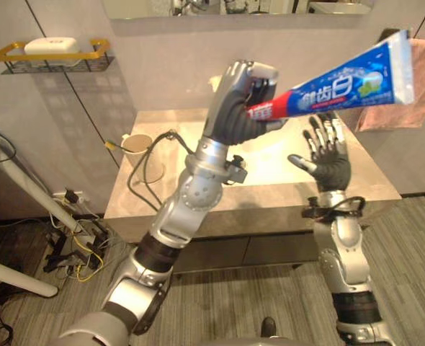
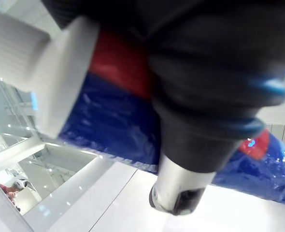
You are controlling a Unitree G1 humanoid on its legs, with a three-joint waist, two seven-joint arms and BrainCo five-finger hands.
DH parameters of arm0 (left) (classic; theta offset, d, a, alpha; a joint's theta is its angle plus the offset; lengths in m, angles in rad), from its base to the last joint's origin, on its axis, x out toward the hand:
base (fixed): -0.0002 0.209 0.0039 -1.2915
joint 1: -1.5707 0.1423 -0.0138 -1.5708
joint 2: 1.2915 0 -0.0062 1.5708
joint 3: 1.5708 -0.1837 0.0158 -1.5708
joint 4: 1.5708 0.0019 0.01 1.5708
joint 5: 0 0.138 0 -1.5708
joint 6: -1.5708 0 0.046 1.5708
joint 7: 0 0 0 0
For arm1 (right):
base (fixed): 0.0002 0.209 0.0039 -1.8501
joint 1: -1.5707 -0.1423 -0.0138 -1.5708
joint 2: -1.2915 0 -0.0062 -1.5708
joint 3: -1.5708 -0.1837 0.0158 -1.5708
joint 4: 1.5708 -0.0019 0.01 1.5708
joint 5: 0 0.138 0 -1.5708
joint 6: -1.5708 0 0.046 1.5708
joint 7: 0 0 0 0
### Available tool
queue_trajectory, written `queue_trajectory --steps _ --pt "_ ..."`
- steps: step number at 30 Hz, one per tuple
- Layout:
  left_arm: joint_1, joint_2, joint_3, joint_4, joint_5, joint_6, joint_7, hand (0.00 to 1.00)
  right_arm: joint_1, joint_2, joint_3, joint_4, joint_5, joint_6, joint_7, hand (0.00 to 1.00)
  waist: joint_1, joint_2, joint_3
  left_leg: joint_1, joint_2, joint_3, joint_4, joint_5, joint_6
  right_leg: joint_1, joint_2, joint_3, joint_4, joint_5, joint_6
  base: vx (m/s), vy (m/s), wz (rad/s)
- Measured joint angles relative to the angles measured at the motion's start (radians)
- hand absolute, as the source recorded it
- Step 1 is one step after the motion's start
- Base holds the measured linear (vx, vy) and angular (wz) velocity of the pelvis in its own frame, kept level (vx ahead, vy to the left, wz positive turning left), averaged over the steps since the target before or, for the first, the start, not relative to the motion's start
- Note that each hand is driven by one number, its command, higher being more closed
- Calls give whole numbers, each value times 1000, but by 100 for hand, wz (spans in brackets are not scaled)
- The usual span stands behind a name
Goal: Organize washtable
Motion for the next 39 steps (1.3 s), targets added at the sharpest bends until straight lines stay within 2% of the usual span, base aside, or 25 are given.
queue_trajectory --steps 9,14,24,39 --pt "-15 -25 -31 25 -35 0 0 100 -120 -4 89 25 94 0 24 0 14 -2 -1 -6 2 -22 -3 10 1 6 -1 -16 0 0 0 -22 -22 7" --pt "-15 -27 -34 31 -36 0 0 100 -174 -3 105 23 98 -2 43 0 20 -5 -3 -6 2 -22 -3 12 0 6 0 -19 0 0 0 0 0 0" --pt "-15 -26 -40 28 -44 -3 1 100 -174 5 134 -51 156 -5 66 0 21 -30 -19 -6 2 -22 -1 12 0 5 1 -15 0 0 0 0 0 0" --pt "-9 -22 -38 41 -43 -34 5 100 -161 -12 171 -71 255 8 106 0 21 -32 -19 -2 3 -5 -6 11 0 2 3 -4 0 0 0 0 0 -1"
